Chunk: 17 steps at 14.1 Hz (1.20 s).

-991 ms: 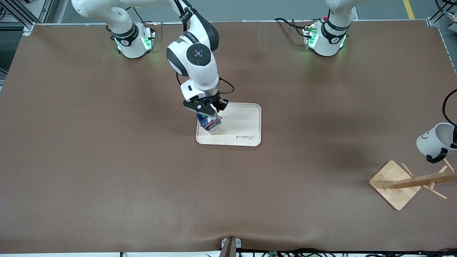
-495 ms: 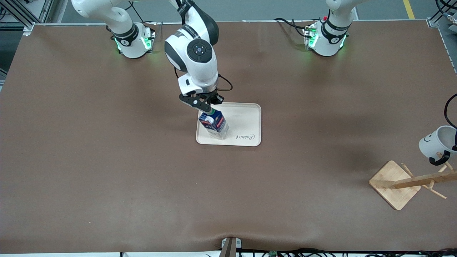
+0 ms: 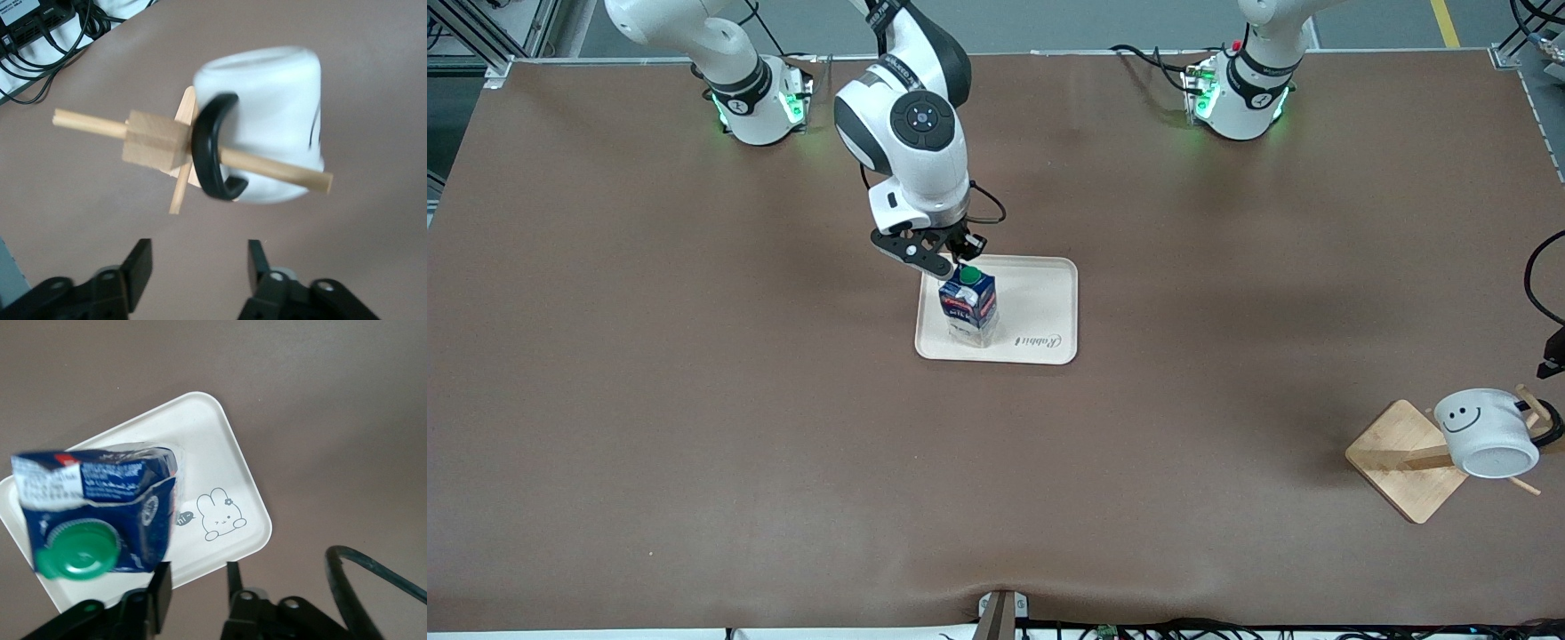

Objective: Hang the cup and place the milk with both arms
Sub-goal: 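Hang the mug handle on the stand peg while the right gripper grasps milk, then lift the milk carton with the right gripper while the left gripper withdraws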

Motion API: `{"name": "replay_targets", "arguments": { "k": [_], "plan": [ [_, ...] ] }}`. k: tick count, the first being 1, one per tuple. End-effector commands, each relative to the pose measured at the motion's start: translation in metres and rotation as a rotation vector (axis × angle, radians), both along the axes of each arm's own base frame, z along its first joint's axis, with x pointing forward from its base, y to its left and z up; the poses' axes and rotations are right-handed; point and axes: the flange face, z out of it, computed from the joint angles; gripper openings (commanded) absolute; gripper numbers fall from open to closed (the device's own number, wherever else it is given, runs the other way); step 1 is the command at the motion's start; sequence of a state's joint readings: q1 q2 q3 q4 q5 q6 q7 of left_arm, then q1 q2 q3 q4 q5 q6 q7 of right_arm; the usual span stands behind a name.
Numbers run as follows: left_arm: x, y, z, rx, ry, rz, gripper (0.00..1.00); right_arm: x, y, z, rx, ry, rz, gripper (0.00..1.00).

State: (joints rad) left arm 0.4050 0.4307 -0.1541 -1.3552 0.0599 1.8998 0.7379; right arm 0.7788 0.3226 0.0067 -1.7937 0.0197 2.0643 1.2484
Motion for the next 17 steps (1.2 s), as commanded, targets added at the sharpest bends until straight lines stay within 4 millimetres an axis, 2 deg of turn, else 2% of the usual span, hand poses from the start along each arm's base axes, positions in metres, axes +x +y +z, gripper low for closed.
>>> {"name": "replay_targets", "arguments": {
  "k": [1,3,5,8,11,13,15,17],
  "plan": [
    [-0.005,-0.010,0.018,-0.039,0.003,0.088,1.00,-0.002,0.001,0.007,-0.001,-0.003,-0.015,1.00],
    [-0.008,-0.018,0.022,-0.052,0.022,0.139,1.00,-0.002,0.003,0.012,0.000,0.003,-0.014,1.00],
    [-0.010,-0.037,0.029,-0.069,0.042,0.173,1.00,-0.001,0.006,0.033,-0.020,0.046,-0.017,1.00],
    [-0.018,-0.072,0.052,-0.086,0.056,0.205,1.00,0.002,0.000,0.063,-0.049,0.127,-0.040,1.00],
    [-0.027,-0.108,0.078,-0.102,0.059,0.286,1.00,0.022,-0.018,0.068,-0.035,0.120,-0.084,1.00],
    [-0.031,-0.140,0.094,-0.107,0.050,0.356,1.00,0.040,-0.029,0.076,-0.007,0.099,-0.118,1.00],
    [-0.036,-0.153,0.104,-0.109,0.049,0.391,1.00,0.057,-0.041,0.078,0.021,0.071,-0.151,1.00],
    [-0.049,-0.175,0.112,-0.102,0.095,0.417,1.00,0.065,-0.044,0.074,0.036,0.056,-0.165,1.00]
  ]
}}
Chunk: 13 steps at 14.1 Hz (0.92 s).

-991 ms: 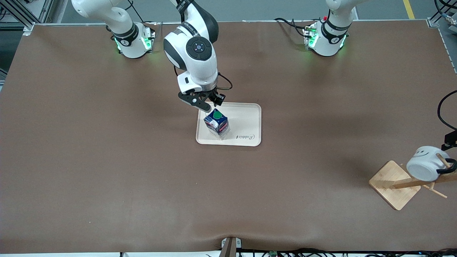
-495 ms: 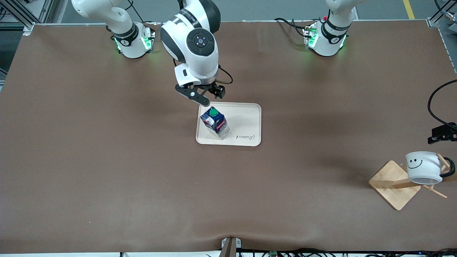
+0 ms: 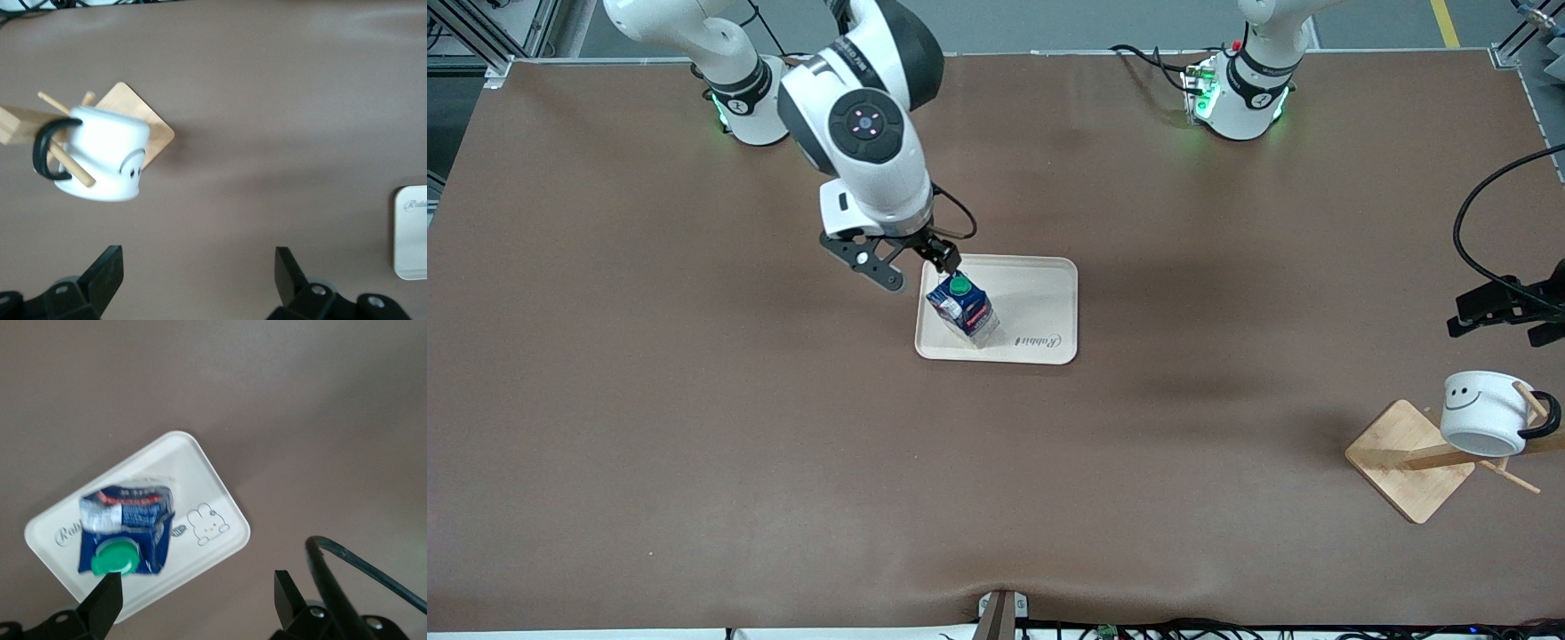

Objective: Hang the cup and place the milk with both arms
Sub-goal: 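Lift the milk carton with the right gripper while the left gripper withdraws, then carry the milk carton with the right gripper away from the tray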

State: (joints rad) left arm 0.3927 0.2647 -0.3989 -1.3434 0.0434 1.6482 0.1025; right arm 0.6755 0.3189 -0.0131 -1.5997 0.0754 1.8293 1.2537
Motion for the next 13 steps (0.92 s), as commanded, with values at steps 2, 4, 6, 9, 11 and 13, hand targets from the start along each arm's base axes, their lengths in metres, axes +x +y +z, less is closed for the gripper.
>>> {"name": "replay_targets", "arguments": {
  "k": [2,4,6,9,11,13],
  "plan": [
    [-0.026,-0.024,0.028,0.022,0.023,0.025,1.00,0.018,0.005,-0.013,0.053,-0.029,-0.040,1.00],
    [-0.037,-0.049,0.032,0.061,0.029,-0.005,1.00,0.021,0.022,-0.039,0.120,-0.029,-0.065,1.00],
    [-0.054,-0.055,0.041,0.085,0.030,0.001,1.00,0.014,0.038,-0.053,0.143,-0.017,-0.061,1.00],
    [-0.078,-0.057,0.049,0.095,0.033,0.003,1.00,0.006,0.041,-0.071,0.105,-0.009,-0.049,1.00],
    [-0.093,-0.053,0.047,0.092,0.041,0.005,1.00,0.007,0.040,-0.077,0.086,-0.027,-0.038,1.00],
    [-0.100,-0.051,0.050,0.089,0.027,0.019,1.00,0.015,0.047,-0.093,0.114,-0.072,-0.077,1.00]
  ]
}}
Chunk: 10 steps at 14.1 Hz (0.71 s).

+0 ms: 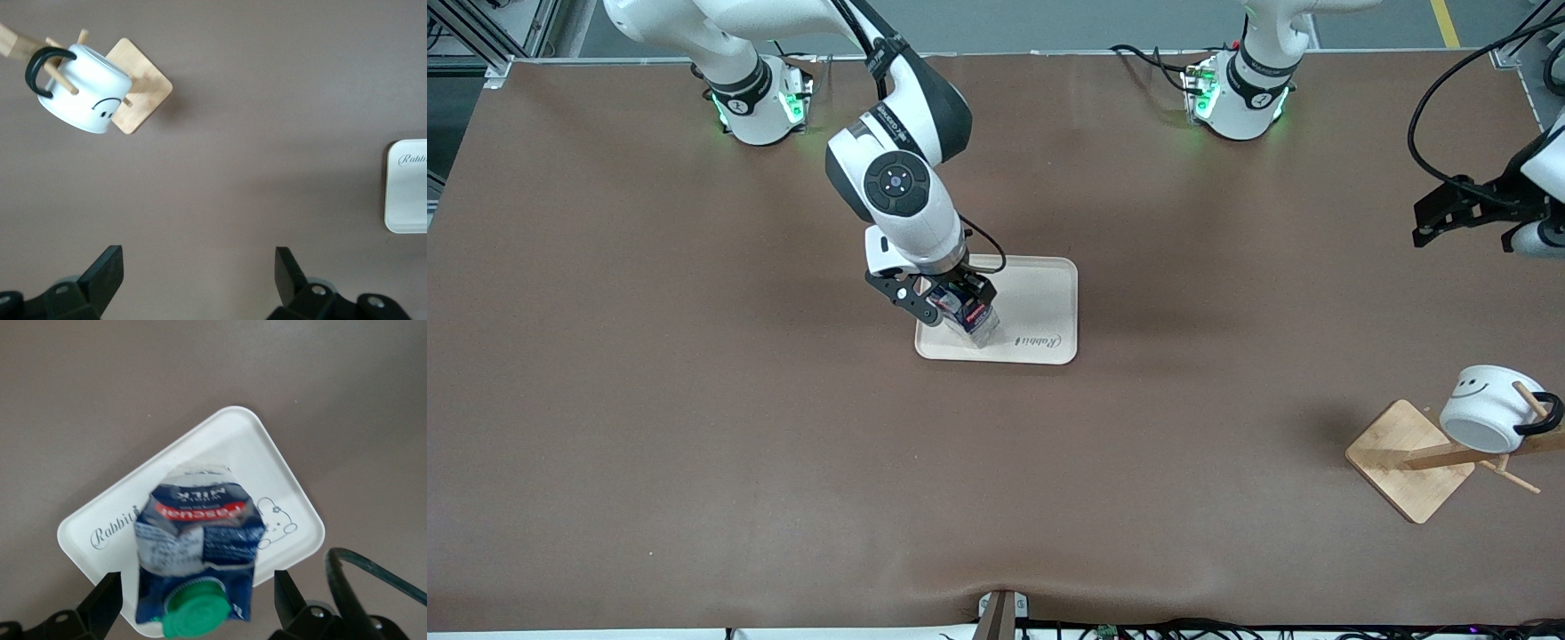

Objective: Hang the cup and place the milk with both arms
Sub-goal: 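Carry the milk carton with the right gripper away from the tray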

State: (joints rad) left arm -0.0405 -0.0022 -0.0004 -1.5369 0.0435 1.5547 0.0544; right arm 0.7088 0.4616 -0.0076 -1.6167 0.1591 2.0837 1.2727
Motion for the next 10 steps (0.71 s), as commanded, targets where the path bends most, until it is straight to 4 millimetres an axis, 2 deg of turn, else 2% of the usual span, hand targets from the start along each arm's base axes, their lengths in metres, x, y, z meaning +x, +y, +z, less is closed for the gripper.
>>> {"name": "replay_targets", "arguments": {
  "k": [1,2,3,5,6,7,8,10],
  "plan": [
    [-0.018,0.007,0.002,-0.014,-0.011,0.027,1.00,0.006,0.010,-0.021,0.022,-0.060,-0.059,1.00],
    [-0.018,0.008,0.002,-0.024,-0.009,0.033,1.00,0.003,0.014,-0.029,0.029,-0.072,-0.060,1.00],
    [-0.018,0.009,0.001,-0.025,-0.008,0.042,1.00,0.003,0.011,-0.037,0.026,-0.075,-0.063,0.89],
    [-0.018,0.022,0.002,-0.024,-0.006,0.068,1.00,0.003,0.007,-0.040,0.018,-0.065,-0.069,0.20],
    [-0.016,0.016,0.002,-0.026,-0.008,0.059,1.00,0.005,0.006,-0.034,0.023,-0.060,-0.076,0.00],
    [-0.015,0.017,0.002,-0.026,-0.008,0.060,1.00,0.006,0.005,-0.024,0.026,-0.046,-0.079,0.00],
    [-0.014,0.019,0.002,-0.024,-0.008,0.065,1.00,0.012,0.000,-0.003,0.021,-0.033,-0.085,0.00],
    [-0.014,0.021,0.004,-0.020,-0.013,0.065,1.00,0.036,-0.026,0.057,-0.004,0.017,-0.108,0.00]
  ]
}}
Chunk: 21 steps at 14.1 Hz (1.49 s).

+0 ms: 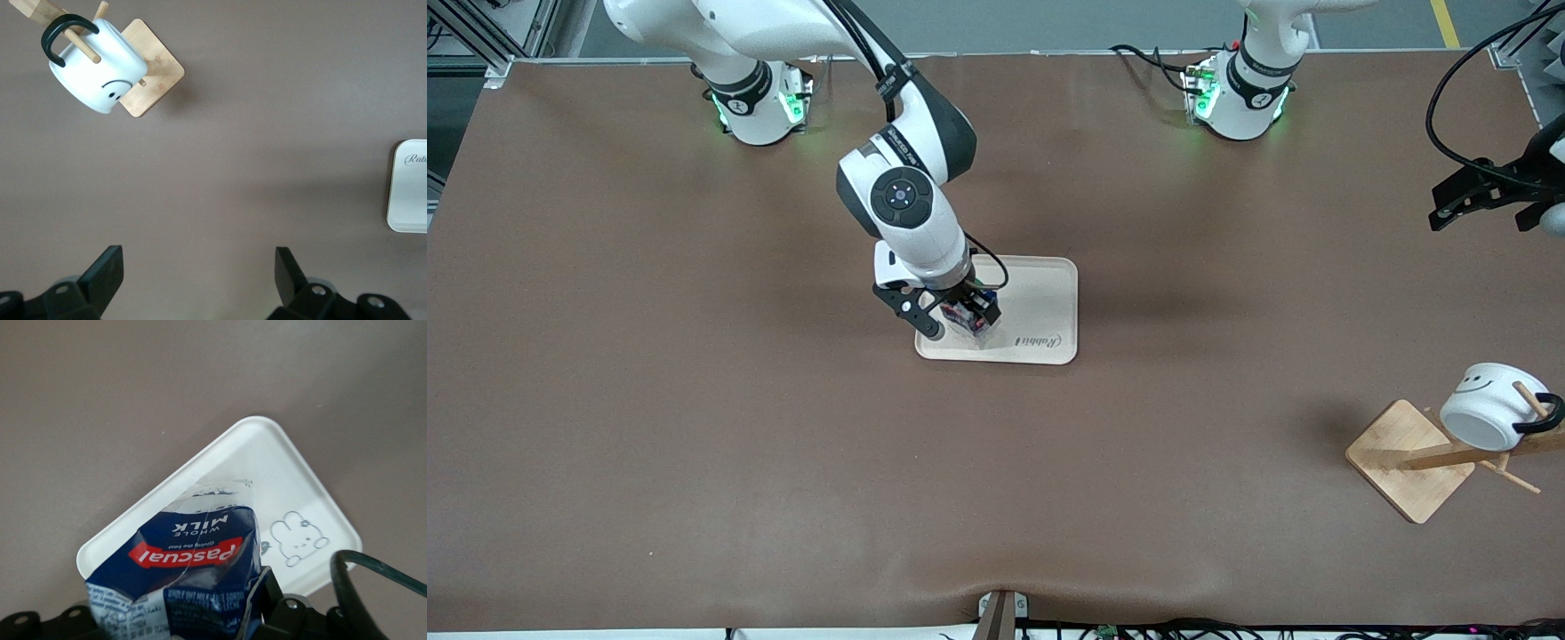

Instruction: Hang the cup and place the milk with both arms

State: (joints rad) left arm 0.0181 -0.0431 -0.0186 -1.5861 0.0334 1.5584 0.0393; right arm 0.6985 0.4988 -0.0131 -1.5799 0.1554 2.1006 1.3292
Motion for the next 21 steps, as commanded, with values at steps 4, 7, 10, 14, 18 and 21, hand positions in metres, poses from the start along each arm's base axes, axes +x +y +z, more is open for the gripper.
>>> {"name": "replay_targets", "arguments": {
  "k": [4,7,10,14,18,21],
  "plan": [
    [-0.001,-0.001,0.006,-0.016,-0.025,0.005,1.00,0.049,-0.097,0.137,-0.070,0.115,-0.016,0.00],
    [-0.004,-0.003,0.011,-0.015,-0.024,-0.013,1.00,0.073,-0.166,0.163,-0.078,0.069,0.030,0.00],
    [-0.005,-0.004,0.010,-0.015,-0.019,-0.019,1.00,0.086,-0.257,0.153,-0.111,0.108,0.188,0.00],
    [-0.002,-0.009,0.008,-0.022,-0.021,-0.026,1.00,0.097,-0.352,0.110,-0.092,0.167,0.351,0.01],
    [0.000,-0.010,0.005,-0.035,-0.020,-0.020,1.00,0.093,-0.452,0.057,-0.031,0.102,0.562,0.10],
    [0.001,-0.012,0.003,-0.035,-0.015,-0.017,1.00,0.074,-0.498,0.010,-0.051,-0.012,0.629,0.12]
  ]
}}
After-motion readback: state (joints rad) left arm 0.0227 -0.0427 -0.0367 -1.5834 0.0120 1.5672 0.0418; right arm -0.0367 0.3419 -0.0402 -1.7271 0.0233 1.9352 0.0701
